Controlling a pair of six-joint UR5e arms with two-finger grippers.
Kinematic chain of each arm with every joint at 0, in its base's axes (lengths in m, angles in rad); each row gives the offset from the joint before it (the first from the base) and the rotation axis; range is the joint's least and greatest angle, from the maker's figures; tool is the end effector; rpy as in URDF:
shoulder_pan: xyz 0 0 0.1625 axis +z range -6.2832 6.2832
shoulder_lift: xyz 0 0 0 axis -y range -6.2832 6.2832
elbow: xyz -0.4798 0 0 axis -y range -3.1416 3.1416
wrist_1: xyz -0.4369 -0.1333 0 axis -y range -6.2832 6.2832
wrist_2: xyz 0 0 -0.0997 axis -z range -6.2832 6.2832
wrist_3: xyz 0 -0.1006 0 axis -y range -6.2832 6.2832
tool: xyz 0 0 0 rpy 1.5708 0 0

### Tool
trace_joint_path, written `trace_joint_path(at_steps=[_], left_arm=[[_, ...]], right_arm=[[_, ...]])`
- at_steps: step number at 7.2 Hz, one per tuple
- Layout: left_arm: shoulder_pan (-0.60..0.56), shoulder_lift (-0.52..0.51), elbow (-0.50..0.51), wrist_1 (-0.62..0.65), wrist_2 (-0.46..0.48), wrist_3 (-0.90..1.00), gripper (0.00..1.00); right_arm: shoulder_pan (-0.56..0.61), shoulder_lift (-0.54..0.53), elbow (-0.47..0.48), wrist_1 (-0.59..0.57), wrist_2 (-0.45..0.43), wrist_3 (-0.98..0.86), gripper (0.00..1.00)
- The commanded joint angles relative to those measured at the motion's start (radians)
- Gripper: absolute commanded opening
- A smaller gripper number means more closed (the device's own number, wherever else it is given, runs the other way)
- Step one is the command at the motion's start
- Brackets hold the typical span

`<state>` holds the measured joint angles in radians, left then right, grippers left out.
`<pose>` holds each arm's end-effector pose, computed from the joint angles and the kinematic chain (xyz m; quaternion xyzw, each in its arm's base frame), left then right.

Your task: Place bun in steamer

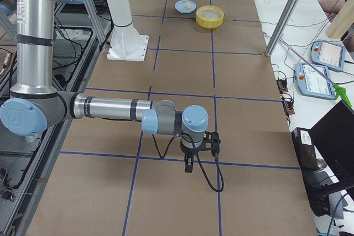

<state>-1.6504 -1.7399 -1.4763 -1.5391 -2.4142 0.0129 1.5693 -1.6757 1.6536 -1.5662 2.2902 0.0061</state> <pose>-0.1072 -0.6123 0.6654 0.0385 0.4079 -0.0216 0.9120 0.0663 -0.4850 0.7267 -0.0095 -0.3519 0.0052 0.9360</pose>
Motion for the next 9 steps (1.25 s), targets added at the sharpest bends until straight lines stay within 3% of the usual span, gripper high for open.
trace_joint_path(at_steps=[1,5,7,9], left_arm=[[0.007,-0.009,-0.004,0.002,0.004,0.001,1.00],[0.027,0.077,-0.070,-0.063,0.023,-0.002,1.00],[0.180,0.083,-0.074,-0.205,-0.002,-0.069,1.00],[0.350,0.046,-0.125,-0.362,0.019,-0.515,1.00]], right_arm=[[0.000,-0.001,0.000,0.000,0.000,0.000,1.00],[0.000,0.001,0.000,0.000,0.000,0.000,1.00],[0.000,0.001,0.000,0.000,0.000,0.000,1.00],[0.000,-0.001,0.000,0.000,0.000,0.000,1.00]])
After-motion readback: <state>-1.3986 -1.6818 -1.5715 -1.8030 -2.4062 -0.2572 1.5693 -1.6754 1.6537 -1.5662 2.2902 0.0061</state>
